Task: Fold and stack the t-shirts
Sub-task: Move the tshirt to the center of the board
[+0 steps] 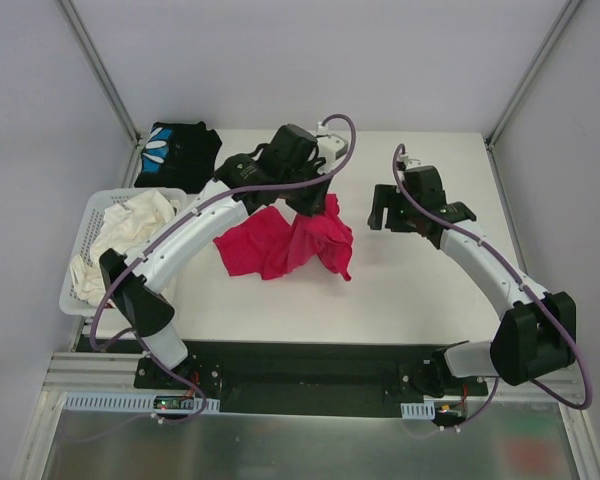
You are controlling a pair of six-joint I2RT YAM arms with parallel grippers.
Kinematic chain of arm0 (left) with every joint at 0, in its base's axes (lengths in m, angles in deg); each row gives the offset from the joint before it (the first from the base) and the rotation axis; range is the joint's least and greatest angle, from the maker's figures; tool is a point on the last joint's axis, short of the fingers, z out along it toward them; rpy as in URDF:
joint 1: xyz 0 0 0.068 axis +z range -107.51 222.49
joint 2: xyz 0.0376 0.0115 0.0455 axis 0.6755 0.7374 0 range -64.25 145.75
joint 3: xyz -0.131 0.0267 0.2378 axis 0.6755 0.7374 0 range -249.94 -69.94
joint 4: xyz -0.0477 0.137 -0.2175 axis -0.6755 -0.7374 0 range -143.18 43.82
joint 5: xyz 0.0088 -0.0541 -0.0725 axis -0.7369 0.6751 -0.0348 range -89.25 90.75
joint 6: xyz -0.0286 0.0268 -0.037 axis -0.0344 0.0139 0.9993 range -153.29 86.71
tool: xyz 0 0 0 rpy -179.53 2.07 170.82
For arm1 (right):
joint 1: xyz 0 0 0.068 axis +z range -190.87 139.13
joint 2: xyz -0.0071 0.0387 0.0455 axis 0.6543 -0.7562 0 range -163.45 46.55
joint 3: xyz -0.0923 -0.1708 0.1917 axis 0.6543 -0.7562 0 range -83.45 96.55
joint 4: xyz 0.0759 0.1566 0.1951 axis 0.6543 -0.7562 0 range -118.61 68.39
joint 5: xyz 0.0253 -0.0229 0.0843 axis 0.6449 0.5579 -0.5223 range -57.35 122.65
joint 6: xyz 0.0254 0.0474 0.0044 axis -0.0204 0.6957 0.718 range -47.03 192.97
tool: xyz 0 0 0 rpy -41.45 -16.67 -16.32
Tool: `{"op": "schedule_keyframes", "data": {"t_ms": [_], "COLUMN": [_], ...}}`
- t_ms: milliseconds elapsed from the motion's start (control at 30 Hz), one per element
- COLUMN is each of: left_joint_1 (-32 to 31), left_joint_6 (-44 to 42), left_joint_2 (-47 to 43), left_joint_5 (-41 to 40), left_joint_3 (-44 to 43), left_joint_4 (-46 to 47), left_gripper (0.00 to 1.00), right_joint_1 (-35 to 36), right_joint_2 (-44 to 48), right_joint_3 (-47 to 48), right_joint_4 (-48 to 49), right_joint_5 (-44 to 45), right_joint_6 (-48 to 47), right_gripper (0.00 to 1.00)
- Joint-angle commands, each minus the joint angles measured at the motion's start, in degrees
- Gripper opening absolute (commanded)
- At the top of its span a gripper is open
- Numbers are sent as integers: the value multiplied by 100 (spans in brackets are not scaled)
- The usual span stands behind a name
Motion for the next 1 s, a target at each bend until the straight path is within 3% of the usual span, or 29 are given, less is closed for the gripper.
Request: {"op": "schedule_keyframes", "data": {"t_ms": [0, 33, 100, 133, 233, 267, 300, 600, 733, 967], "left_joint_1": [-44, -44, -44, -44, -44, -44, -44, -35, -27, 254], "left_joint_6": [-270, -271, -306, -349, -367, -367, -359, -51, 553, 1583], "left_joint_2": [268, 304, 400, 418, 418, 384, 296, -337, -618, -1163], "left_joint_5": [505, 532, 637, 698, 752, 743, 682, -1023, -2109, -3113], "left_joint_3": [-296, -314, -314, -261, -165, -60, 11, 494, 1055, 2085], "left_joint_4": [70, 79, 88, 88, 79, 79, 88, 167, 237, 474], "left_gripper": [0, 0, 15, 30, 63, 88, 99, 99, 99, 99], "right_joint_1": [80, 88, 88, 89, 88, 80, 80, 132, 466, 1160], "right_joint_2": [171, 206, 258, 311, 399, 408, 425, 461, 627, 602], "right_joint_3": [164, 164, 164, 164, 172, 164, 198, 304, 217, 93], "right_joint_4": [-77, -94, -147, -156, -191, -200, -209, -314, -367, -341], "right_joint_5": [227, 253, 297, 350, 420, 412, 429, 236, 314, 306], "right_joint_6": [81, 72, 55, 37, 11, 2, 2, 63, 64, 222], "right_gripper": [79, 79, 79, 79, 79, 79, 80, 80, 79, 78]}}
